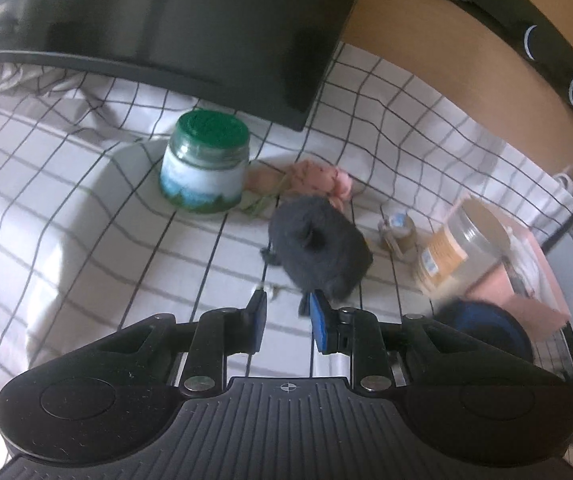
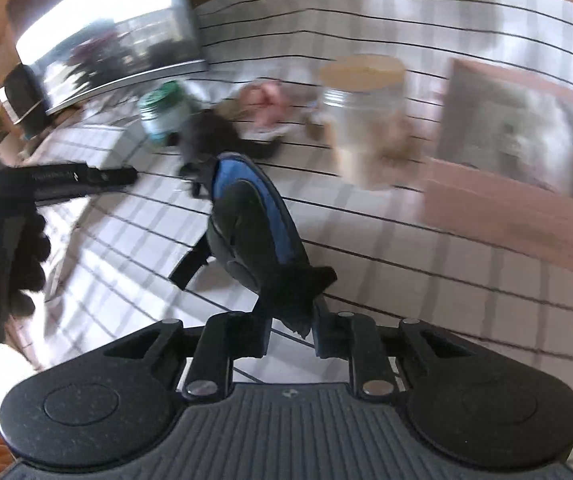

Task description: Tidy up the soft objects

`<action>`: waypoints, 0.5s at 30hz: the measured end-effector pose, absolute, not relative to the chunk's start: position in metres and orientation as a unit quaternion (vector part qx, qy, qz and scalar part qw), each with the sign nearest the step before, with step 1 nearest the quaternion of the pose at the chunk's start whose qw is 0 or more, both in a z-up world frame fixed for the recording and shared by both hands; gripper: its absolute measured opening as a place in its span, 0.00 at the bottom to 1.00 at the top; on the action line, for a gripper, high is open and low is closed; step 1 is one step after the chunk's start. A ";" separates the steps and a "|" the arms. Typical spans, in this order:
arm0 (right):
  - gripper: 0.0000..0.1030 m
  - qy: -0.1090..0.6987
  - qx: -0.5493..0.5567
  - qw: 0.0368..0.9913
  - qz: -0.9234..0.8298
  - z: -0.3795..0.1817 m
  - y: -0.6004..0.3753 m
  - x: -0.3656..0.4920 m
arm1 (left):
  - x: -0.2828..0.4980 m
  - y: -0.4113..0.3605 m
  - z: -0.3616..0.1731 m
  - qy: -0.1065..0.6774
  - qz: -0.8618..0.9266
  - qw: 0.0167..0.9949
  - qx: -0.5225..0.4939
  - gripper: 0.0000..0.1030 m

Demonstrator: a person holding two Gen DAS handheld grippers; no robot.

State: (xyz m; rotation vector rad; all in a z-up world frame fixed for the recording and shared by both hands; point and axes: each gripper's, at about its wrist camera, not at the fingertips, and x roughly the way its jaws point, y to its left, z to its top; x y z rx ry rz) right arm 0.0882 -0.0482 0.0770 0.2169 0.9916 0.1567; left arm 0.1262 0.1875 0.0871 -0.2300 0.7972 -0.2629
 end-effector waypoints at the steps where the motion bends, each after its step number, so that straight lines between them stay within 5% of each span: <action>1: 0.23 0.475 0.106 0.871 0.066 0.076 -0.055 0.085 | 0.133 0.183 0.090 0.385 -0.127 0.908 -0.108 0.26; 6: 0.51 0.472 0.109 0.874 0.028 0.075 -0.069 0.073 | 0.172 0.149 0.111 0.347 -0.129 0.927 -0.056 0.26; 15: 0.66 0.459 0.085 0.884 -0.016 0.075 -0.082 0.059 | 0.223 0.109 0.087 0.376 -0.114 0.918 0.046 0.28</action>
